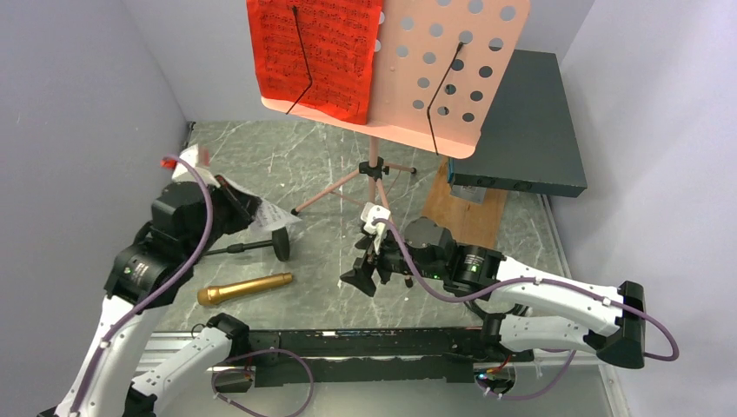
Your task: Set up the instrument practice props
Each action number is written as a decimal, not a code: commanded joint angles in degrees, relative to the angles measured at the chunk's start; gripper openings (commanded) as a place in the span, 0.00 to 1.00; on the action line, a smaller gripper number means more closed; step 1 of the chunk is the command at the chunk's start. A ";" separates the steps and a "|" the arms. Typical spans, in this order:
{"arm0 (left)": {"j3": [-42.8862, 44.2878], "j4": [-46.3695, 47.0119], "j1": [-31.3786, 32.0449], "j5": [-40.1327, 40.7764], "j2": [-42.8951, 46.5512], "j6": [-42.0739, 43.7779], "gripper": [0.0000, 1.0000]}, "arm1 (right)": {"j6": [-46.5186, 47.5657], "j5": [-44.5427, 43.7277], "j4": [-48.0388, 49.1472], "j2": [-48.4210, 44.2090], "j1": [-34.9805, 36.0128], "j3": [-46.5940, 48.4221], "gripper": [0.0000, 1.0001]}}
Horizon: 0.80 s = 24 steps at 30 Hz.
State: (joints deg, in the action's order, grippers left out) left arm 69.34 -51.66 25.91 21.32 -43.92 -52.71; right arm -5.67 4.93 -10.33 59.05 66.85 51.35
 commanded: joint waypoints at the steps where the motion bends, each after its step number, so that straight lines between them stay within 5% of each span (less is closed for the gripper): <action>1: 9.56 3.37 0.10 -36.62 -2.02 39.57 0.00 | 2.05 -2.09 -1.69 -0.48 0.19 4.58 0.82; 9: 19.53 -16.37 0.10 -57.56 -8.03 54.38 0.00 | 3.25 -0.61 -3.24 -6.88 0.16 8.84 0.83; 18: 16.85 -15.71 0.91 -77.48 -7.45 59.22 0.00 | 0.98 0.93 -4.41 -10.84 0.20 11.72 0.85; 24: 18.26 -17.67 3.00 -81.01 -8.85 61.28 0.00 | -0.30 2.23 -7.25 -8.92 0.08 14.49 0.85</action>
State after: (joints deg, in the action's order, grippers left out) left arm 86.08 -68.58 27.99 -52.66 -52.38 5.32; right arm -4.23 5.19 -16.53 48.77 66.85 62.63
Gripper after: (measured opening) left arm 0.006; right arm 0.844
